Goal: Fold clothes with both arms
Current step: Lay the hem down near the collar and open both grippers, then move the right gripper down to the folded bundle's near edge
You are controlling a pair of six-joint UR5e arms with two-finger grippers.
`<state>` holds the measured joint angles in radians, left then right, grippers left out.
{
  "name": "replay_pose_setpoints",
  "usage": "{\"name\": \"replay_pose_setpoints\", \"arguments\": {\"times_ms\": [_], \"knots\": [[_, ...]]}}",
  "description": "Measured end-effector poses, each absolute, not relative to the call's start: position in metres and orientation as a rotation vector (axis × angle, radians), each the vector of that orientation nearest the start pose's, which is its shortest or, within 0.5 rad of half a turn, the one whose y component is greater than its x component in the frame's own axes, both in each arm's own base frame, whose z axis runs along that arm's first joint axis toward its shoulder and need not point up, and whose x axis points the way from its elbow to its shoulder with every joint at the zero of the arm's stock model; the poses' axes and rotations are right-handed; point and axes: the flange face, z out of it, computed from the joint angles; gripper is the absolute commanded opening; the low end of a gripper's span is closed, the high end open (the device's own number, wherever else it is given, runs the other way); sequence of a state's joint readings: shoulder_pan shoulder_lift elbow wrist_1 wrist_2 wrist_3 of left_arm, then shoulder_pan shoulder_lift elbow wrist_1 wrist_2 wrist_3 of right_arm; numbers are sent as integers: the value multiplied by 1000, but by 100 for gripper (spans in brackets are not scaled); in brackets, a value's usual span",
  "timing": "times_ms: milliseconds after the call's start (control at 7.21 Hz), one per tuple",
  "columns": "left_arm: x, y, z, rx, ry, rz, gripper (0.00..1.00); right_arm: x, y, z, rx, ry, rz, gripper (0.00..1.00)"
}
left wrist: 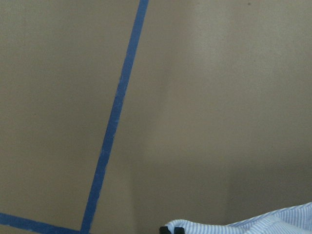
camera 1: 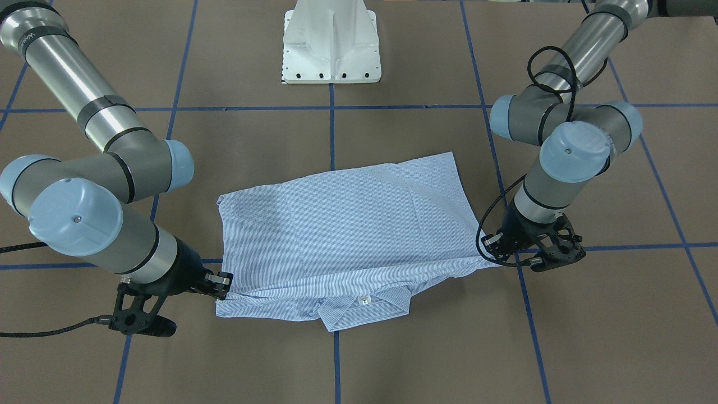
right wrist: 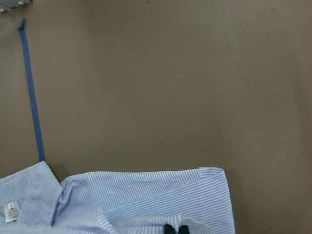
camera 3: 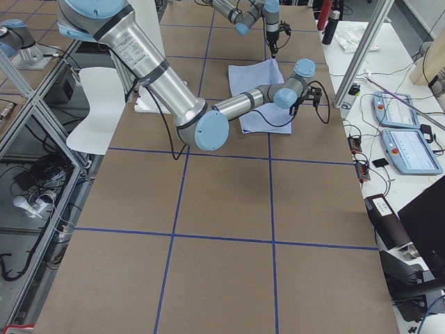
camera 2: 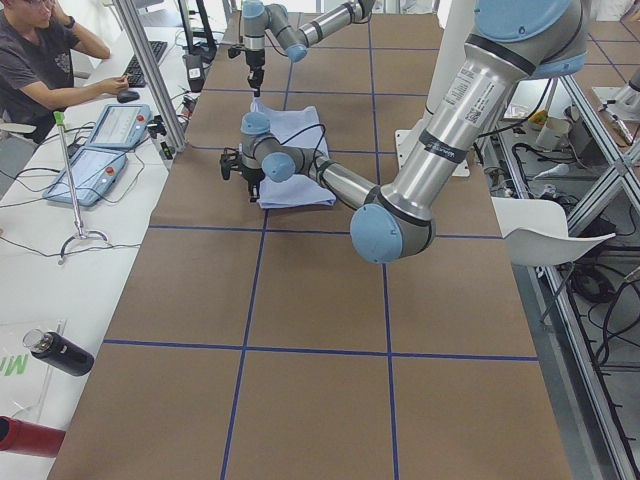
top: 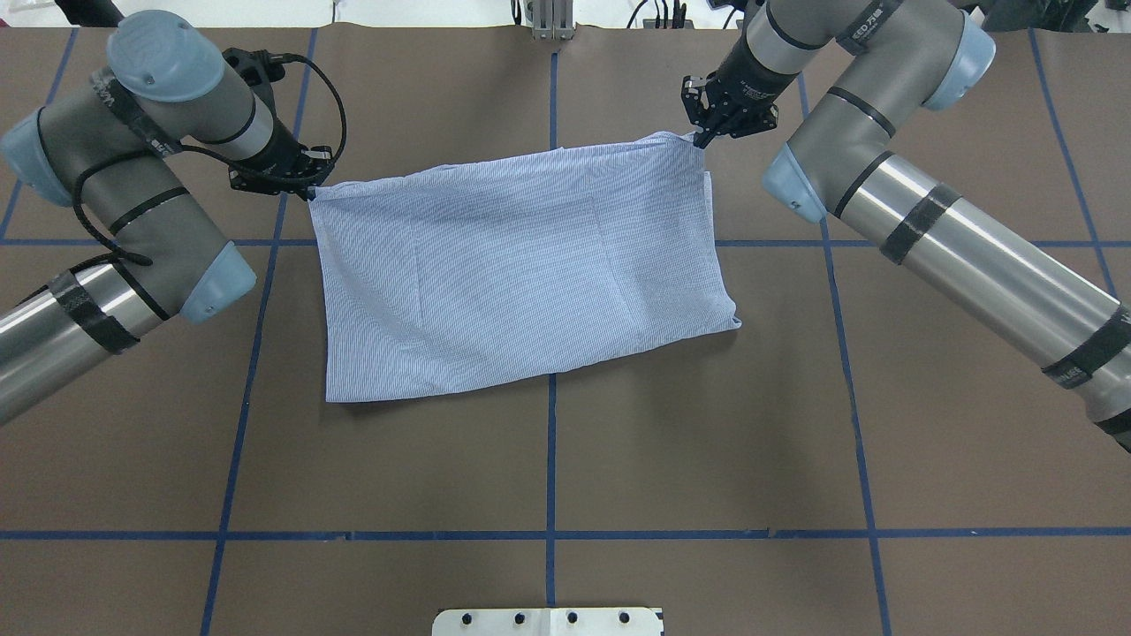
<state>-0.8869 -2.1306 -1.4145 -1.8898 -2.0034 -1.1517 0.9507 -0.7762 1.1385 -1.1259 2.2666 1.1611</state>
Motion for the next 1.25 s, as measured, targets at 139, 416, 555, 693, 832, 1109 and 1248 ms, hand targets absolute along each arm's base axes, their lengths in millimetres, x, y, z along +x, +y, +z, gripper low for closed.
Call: {"name": "replay_pose_setpoints", "arguments": {"times_ms": [139, 416, 555, 693, 832, 1109, 1248], "knots": [[385, -617, 369, 105, 819, -283, 0, -405, -687, 303, -26, -1011, 214, 0], [386, -618, 365, 108, 822, -284, 99, -406, -687, 304, -26, -1009, 215, 99], [387, -619, 364, 108, 822, -286, 100, -406, -687, 304, -22, -1007, 217, 100], [386, -619, 363, 109, 822, -288, 100, -406, -688, 304, -16, -1004, 220, 100], [386, -619, 363, 110, 822, -287, 100, -406, -688, 305, -13, -1002, 221, 100], [384, -619, 364, 112, 821, -285, 100, -406, -688, 308, -13, -998, 222, 100], [384, -619, 361, 113, 823, -284, 100, -405, -687, 307, -11, -1002, 223, 100]]}}
